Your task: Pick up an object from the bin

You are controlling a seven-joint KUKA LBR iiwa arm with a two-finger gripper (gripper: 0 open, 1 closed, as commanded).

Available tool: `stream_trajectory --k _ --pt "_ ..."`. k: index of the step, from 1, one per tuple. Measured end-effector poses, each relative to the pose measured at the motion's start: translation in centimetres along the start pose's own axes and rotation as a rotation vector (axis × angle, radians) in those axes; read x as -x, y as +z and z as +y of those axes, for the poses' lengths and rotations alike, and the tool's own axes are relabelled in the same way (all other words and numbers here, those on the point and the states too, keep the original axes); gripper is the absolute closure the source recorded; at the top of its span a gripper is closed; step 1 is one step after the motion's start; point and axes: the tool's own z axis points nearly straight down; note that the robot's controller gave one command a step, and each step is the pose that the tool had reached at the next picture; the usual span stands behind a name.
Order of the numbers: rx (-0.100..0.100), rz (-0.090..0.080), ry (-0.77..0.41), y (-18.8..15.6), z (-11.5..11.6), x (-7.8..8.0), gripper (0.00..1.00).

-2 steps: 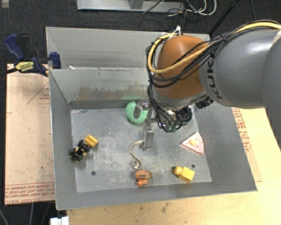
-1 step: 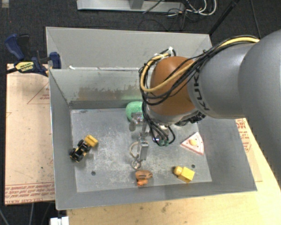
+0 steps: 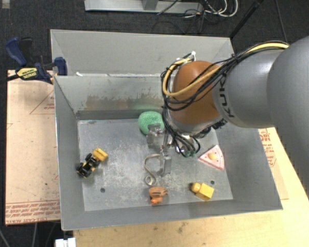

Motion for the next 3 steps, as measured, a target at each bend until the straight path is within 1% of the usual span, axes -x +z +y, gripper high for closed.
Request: stream_trajectory --k 1,2,3 --pt "-0.004 -0.020 -0.165 -2.7 -2.0 2.1 0.00" --pt "0.000 -0.016 0.090 -2.9 -1.8 4.6 0.00" --pt "-0.001 -0.007 0.055 -8.0 -1.8 2.1 0.00"
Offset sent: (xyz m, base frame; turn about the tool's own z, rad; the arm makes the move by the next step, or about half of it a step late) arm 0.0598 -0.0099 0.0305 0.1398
